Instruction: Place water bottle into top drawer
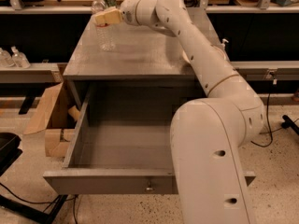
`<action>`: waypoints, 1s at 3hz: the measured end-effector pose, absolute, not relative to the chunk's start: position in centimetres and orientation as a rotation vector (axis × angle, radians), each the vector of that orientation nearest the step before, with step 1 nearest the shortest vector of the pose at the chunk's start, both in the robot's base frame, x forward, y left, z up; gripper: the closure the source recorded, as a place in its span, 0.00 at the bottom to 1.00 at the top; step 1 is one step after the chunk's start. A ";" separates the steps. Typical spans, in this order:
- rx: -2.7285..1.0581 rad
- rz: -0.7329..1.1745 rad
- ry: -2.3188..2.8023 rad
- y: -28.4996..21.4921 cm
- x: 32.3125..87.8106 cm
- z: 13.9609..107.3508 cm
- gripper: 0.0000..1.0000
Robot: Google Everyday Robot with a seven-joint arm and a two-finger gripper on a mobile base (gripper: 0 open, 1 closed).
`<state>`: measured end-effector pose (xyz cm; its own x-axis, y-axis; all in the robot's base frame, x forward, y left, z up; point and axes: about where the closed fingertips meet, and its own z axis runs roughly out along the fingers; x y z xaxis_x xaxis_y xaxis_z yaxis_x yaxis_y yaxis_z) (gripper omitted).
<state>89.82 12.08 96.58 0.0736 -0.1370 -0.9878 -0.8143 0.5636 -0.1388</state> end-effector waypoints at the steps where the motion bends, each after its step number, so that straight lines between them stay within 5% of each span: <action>1: -0.869 0.687 1.422 14.5 87.9 96.7 0.18; 3: -0.880 0.720 1.433 17.0 85.7 96.2 0.63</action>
Offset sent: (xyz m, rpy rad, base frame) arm -0.0695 0.0607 0.0037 0.0495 0.0552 0.0603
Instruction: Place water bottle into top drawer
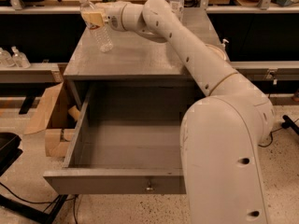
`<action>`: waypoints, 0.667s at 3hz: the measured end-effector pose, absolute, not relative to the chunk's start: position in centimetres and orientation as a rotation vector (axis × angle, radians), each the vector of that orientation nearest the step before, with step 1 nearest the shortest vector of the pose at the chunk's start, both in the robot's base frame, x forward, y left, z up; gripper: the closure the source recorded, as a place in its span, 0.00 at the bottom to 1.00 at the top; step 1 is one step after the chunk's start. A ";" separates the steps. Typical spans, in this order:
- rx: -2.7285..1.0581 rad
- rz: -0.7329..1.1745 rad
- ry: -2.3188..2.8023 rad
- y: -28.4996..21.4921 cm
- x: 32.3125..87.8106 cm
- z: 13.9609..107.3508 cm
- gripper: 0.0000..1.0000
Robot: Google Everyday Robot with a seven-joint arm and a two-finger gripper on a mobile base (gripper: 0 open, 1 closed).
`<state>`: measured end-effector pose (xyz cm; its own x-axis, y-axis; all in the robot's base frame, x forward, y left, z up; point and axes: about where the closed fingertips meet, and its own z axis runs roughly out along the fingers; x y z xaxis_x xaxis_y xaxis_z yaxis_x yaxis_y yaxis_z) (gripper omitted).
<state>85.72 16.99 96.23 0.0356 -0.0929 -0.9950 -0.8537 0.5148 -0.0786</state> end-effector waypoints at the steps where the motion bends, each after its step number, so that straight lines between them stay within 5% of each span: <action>1: -0.882 0.723 1.431 17.2 85.7 96.2 0.87; 2: -0.884 0.726 1.431 17.5 85.7 96.1 1.00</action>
Offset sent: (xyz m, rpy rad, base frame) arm 0.0001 0.0016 0.0001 0.0009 -0.0005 0.0020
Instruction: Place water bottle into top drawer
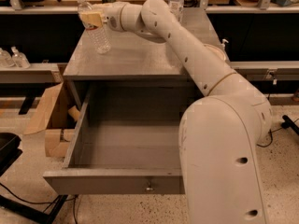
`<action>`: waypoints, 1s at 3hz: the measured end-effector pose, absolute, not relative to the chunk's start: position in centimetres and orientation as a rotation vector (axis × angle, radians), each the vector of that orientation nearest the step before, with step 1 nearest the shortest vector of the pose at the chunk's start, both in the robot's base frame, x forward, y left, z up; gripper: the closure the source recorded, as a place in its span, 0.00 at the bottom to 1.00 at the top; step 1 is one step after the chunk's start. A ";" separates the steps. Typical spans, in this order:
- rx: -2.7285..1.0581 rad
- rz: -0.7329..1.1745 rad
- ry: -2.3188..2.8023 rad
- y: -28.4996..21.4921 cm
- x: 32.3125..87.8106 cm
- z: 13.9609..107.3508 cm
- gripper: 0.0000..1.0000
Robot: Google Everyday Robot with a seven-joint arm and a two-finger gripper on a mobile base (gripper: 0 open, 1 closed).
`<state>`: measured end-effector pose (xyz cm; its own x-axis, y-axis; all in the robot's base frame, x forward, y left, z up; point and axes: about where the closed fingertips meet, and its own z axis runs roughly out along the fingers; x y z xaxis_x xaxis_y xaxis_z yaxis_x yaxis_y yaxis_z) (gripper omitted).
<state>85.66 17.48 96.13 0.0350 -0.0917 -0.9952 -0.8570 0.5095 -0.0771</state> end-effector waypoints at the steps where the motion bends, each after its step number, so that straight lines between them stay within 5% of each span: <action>1: -0.884 0.726 1.431 17.5 85.7 96.1 1.00; 3: -0.894 0.681 1.396 13.3 82.8 101.6 1.00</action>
Offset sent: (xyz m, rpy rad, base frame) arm -0.0044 -0.0302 0.0373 -0.0331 -0.0132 0.0108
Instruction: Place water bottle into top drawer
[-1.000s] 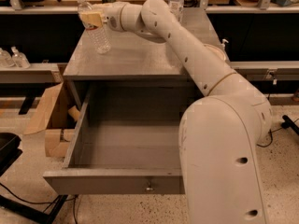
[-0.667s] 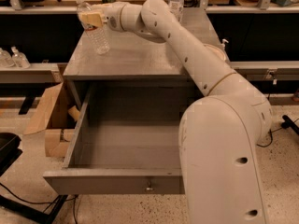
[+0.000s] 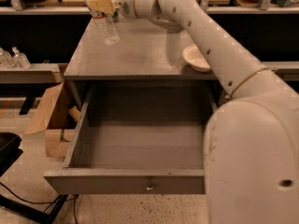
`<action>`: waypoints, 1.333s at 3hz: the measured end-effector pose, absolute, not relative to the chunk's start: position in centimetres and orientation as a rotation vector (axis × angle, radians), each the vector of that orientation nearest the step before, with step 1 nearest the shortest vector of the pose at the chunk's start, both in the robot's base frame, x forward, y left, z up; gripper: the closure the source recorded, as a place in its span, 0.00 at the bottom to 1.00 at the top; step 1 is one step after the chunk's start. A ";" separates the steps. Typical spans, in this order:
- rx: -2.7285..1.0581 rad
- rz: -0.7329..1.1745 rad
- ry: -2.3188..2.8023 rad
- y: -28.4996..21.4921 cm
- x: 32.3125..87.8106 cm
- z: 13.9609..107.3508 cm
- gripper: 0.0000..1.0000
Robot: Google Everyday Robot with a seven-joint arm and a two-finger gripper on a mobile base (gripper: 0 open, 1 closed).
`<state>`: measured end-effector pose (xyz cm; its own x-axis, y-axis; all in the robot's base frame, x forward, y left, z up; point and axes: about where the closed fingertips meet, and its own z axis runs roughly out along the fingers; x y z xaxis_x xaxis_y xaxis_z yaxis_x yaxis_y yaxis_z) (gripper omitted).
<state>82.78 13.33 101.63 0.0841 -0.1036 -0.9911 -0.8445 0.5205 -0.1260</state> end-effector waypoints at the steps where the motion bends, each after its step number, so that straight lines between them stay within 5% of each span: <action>1: -0.824 0.641 1.341 9.2 77.6 107.4 1.00; 2: -0.655 0.583 1.291 5.4 70.5 112.1 1.00; 4: -0.589 0.593 1.456 4.5 62.8 100.3 1.00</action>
Offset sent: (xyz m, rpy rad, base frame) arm -0.2496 -0.1258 -0.0415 0.2718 0.1361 -0.3537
